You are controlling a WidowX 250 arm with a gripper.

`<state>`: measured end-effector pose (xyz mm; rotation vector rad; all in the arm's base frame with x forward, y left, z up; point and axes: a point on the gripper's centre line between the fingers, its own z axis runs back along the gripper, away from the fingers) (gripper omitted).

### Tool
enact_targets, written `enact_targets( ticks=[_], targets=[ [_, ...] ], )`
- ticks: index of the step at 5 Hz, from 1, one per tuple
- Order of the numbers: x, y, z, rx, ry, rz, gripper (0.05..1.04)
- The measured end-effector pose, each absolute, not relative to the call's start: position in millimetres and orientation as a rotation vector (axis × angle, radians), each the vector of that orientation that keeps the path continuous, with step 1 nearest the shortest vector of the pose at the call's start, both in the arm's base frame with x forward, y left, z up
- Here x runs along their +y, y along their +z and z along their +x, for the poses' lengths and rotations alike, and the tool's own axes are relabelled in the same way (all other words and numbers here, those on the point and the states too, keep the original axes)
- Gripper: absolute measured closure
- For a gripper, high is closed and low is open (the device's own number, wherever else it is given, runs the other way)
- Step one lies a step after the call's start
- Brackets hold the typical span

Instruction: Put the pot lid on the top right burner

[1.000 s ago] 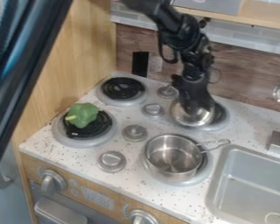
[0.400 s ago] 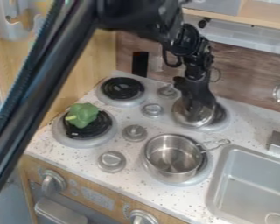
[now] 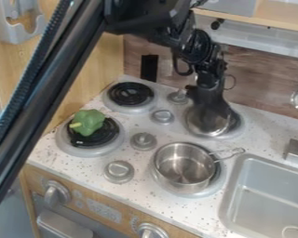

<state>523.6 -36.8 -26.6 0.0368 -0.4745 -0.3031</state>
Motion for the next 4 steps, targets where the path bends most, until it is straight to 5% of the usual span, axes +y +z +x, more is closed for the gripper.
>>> enact_targets(
  ticks=[1,2,4],
  targets=[
    [-37.6,-12.6,508.1,-0.525,-0.294,0.022,0.189],
    [-27.1,13.1,493.9,-0.559,-0.277,0.025,0.060],
    [-2.8,33.8,441.6,-0.374,-0.232,0.064,0.085]
  ],
)
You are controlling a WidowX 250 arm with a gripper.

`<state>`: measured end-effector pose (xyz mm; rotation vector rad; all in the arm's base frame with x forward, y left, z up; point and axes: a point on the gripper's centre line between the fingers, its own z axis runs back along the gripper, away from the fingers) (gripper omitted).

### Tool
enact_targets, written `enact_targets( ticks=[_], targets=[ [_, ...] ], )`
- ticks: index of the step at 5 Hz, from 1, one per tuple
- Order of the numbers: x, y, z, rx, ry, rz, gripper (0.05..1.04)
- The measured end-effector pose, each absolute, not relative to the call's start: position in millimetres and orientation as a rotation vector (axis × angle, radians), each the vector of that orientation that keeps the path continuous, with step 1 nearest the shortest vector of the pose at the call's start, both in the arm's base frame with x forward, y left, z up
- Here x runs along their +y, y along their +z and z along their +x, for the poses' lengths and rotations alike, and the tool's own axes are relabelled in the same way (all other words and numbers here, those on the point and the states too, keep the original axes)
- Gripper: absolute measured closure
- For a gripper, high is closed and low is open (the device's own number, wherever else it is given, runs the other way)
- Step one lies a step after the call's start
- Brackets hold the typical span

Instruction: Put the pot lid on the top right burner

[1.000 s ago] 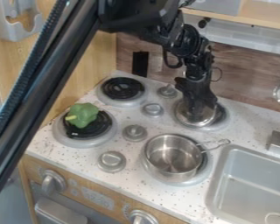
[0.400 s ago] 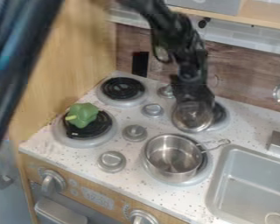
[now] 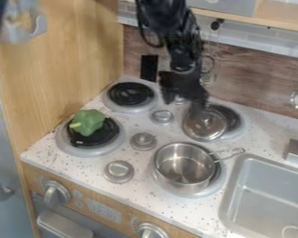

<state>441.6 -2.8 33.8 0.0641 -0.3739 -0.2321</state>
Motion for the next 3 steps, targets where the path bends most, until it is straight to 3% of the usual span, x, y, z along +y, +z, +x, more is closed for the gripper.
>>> enact_targets(
  ticks=[1,2,3],
  targets=[
    [0.5,37.7,421.1,-0.199,-0.192,0.038,0.085],
    [5.7,36.7,408.9,-0.117,-0.163,0.042,0.085],
    [6.6,36.6,407.3,-0.106,-0.147,0.049,0.085]
  ],
)
